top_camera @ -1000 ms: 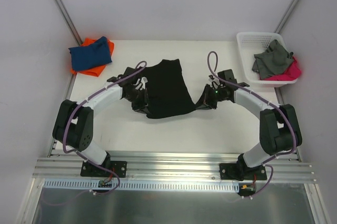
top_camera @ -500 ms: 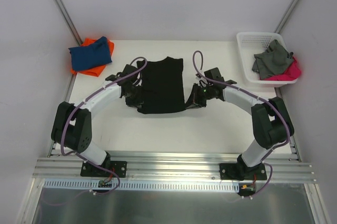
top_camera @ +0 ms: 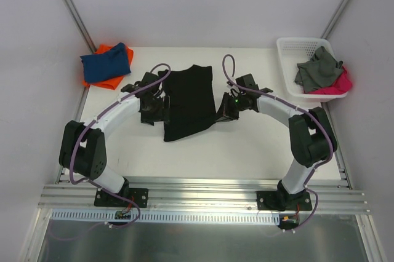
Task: Fold and stack the t-shirts
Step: Fold the tshirt
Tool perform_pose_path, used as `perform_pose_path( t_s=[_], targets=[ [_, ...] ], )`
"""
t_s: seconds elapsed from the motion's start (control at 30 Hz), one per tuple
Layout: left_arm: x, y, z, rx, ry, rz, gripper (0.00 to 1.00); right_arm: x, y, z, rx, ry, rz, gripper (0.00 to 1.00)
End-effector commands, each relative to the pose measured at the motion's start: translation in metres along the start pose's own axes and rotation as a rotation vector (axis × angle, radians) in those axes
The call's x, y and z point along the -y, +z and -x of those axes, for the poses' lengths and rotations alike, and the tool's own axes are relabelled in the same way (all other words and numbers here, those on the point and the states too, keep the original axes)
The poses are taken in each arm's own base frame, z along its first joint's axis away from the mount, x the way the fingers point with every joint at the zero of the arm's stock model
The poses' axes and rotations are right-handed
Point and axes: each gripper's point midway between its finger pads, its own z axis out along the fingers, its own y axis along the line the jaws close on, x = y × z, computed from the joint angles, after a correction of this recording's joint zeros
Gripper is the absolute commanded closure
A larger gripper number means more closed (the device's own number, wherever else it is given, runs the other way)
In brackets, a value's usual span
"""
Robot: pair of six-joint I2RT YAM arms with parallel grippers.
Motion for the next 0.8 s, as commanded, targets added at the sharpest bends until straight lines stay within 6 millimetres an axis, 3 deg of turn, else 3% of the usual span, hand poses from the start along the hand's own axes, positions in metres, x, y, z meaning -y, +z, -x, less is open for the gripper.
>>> perform_pose_path(
  t_s=[0.0,0.1,0.33,0.57,0.77],
  targets=[
    [-0.001,-0.013,-0.032,-0.085,-0.043,-0.018,0.36,-0.003,-0.002,0.006,0.016,-0.023,-0.007,1.0],
    [-0.002,-0.011,-0.06,-0.17,-0.108,-0.035,0.39,-0.005,-0.003,0.006,0.016,-0.028,-0.004,1.0],
    [0.009,-0.003,-0.08,-0.326,-0.245,-0.18,0.45,-0.004,-0.001,0.006,0.013,-0.038,-0.015,1.0],
    [0.016,0.01,-0.076,-0.343,-0.34,-0.274,0.46,-0.005,-0.001,0.005,0.013,-0.046,-0.015,1.0],
    [0.02,0.019,-0.071,-0.341,-0.361,-0.299,0.59,-0.003,-0.001,0.002,0.012,-0.05,-0.019,0.99]
  ],
)
